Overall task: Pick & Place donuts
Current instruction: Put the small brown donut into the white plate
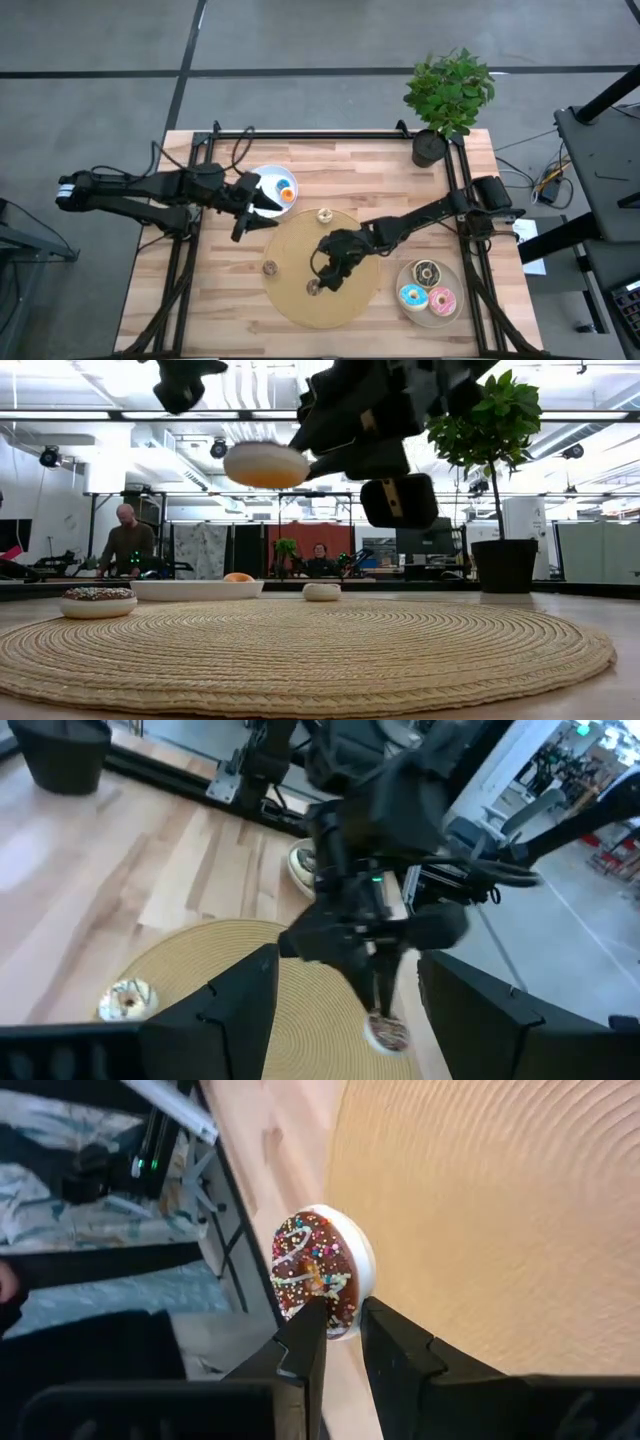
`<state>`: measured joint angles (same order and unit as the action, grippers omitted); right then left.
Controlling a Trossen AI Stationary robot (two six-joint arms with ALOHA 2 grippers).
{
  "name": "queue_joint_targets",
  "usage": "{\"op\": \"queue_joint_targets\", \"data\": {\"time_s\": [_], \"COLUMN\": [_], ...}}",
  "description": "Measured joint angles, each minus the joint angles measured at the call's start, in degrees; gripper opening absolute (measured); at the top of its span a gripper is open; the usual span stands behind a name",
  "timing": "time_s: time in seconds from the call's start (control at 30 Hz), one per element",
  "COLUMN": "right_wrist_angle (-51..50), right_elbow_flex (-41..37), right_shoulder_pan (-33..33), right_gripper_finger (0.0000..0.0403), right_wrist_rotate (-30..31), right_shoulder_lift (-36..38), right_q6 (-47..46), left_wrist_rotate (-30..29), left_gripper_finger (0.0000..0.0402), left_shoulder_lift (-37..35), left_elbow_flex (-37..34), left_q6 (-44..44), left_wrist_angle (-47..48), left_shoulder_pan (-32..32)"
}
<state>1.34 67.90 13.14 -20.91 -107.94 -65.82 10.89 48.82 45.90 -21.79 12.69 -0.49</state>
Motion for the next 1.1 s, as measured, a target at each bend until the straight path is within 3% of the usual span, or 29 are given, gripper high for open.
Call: {"op": "queue_joint_targets", "data": {"time_s": [0.63,1.1], "right_wrist_angle": [-0.72,-0.78], "right_elbow_flex": [2.92,8.20], "right_shoulder_pan": [-14.37,-24.28], "right_gripper_finger": [0.0056,0.0056], "right_wrist_rotate": [0.00,0.00], "right_shoulder_lift": [-0.07,-0.24], "right_q6": [2.41,8.34], "left_wrist_rotate": [-0.47,-2.15], "left_gripper_finger": [0.0213,0.0213], "left_shoulder_lift": [-8.17,-10.93], "left_elbow_flex": [1.70,1.70], "left_q6": [2.28,2.76], "left_wrist_angle": [7.26,7.53], "left_shoulder_pan": [-0.07,0.00]}}
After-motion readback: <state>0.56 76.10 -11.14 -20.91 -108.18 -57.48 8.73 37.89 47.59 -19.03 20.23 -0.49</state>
